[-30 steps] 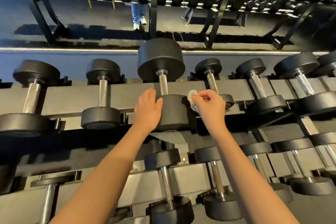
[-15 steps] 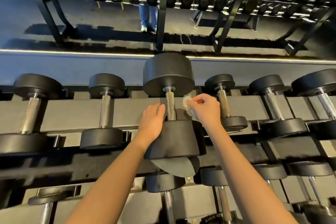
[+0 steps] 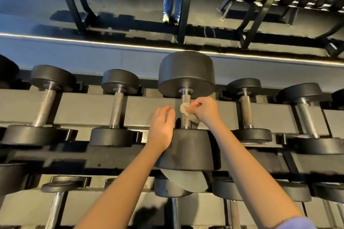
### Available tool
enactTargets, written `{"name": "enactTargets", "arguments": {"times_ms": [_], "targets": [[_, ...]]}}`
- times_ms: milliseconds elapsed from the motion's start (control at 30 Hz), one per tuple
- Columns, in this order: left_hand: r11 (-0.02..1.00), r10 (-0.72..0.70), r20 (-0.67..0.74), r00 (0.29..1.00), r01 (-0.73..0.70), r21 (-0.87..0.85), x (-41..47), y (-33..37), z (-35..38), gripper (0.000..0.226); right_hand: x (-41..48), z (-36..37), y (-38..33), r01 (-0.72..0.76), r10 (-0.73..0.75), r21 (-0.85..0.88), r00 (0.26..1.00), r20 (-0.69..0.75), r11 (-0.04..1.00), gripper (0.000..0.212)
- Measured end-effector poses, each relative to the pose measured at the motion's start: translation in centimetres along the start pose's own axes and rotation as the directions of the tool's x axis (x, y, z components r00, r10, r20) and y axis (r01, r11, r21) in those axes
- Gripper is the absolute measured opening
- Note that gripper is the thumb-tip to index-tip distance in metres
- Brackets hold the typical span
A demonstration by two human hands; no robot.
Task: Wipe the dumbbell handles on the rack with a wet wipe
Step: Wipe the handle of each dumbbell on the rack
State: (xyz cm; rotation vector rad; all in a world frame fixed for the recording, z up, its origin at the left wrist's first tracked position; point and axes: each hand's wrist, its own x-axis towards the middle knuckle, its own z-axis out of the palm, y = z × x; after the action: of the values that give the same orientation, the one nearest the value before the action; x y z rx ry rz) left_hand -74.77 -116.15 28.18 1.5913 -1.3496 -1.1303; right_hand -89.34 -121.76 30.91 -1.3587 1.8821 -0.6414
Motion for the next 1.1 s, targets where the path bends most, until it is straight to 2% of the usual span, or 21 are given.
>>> {"name": "enactTargets", "arguments": {"times_ms": [67, 200, 267, 333, 433, 500, 633, 700, 833, 933, 1000, 1100], "targets": [[1.000, 0.010, -0.002, 1.000, -0.010, -0.004, -0.2, 0.0, 0.0, 0.043, 0.1, -0.1, 0.1, -0.026, 0.026, 0.000, 0.999, 0.031, 1.000, 0.017], [1.000, -0.007, -0.015, 1.000, 0.007, 0.003, -0.3, 0.0, -0.3, 0.045, 1.2, 0.3, -1.1, -0.075, 0.086, 0.128, 0.993, -0.085, 0.989, 0.038], [0.999, -0.040, -0.021, 0.999, 0.041, 0.022, -0.2, 0.0, -0.4, 0.046, 1.2, 0.5, -1.1, -0.113, 0.131, 0.181, 0.987, -0.090, 0.977, 0.034], [0.997, -0.055, -0.024, 0.998, 0.056, 0.044, -0.3, 0.3, -0.3, 0.046, 1.1, 0.5, -0.2, -0.120, 0.129, 0.202, 0.991, -0.030, 0.972, 0.026], [0.997, -0.053, -0.033, 0.998, 0.055, 0.062, -0.3, 0.5, -0.4, 0.047, 0.5, 0.3, 0.7, -0.125, 0.112, 0.137, 0.989, 0.100, 0.983, 0.020], [0.996, -0.059, -0.027, 0.998, 0.060, 0.063, -0.3, 0.5, -0.3, 0.047, 0.6, 0.1, 0.7, -0.130, 0.114, 0.136, 0.986, 0.120, 0.982, 0.015], [0.997, -0.057, -0.007, 0.998, 0.057, 0.047, -0.2, 0.3, -0.1, 0.048, 1.5, 0.5, -0.5, -0.067, 0.087, 0.239, 0.993, -0.077, 0.969, 0.009], [0.998, -0.048, -0.009, 0.999, 0.049, 0.036, -0.1, 0.4, -0.1, 0.047, 1.4, 0.7, -0.8, -0.030, 0.059, 0.204, 0.989, -0.135, 0.979, 0.012], [0.996, 0.050, -0.033, 0.998, -0.047, 0.081, -0.1, 0.8, -0.3, 0.046, 0.0, 0.5, 0.1, 0.000, 0.000, 0.010, 0.999, -0.035, 1.000, 0.011], [0.979, 0.144, -0.045, 0.989, -0.136, 0.150, 1.5, 2.0, -0.9, 0.054, -0.3, 0.6, 0.6, -0.010, 0.010, -0.132, 1.000, 0.001, 0.991, 0.012], [0.964, 0.181, -0.023, 0.983, -0.173, 0.203, 3.5, 3.2, -1.6, 0.058, 0.1, 0.6, -0.1, -0.065, 0.062, -0.095, 0.997, -0.035, 0.993, 0.010], [0.939, 0.240, 0.022, 0.970, -0.238, 0.250, 6.2, 4.4, -2.4, 0.057, 1.2, 0.7, -1.6, -0.120, 0.136, 0.113, 0.981, -0.140, 0.986, 0.014]]}}
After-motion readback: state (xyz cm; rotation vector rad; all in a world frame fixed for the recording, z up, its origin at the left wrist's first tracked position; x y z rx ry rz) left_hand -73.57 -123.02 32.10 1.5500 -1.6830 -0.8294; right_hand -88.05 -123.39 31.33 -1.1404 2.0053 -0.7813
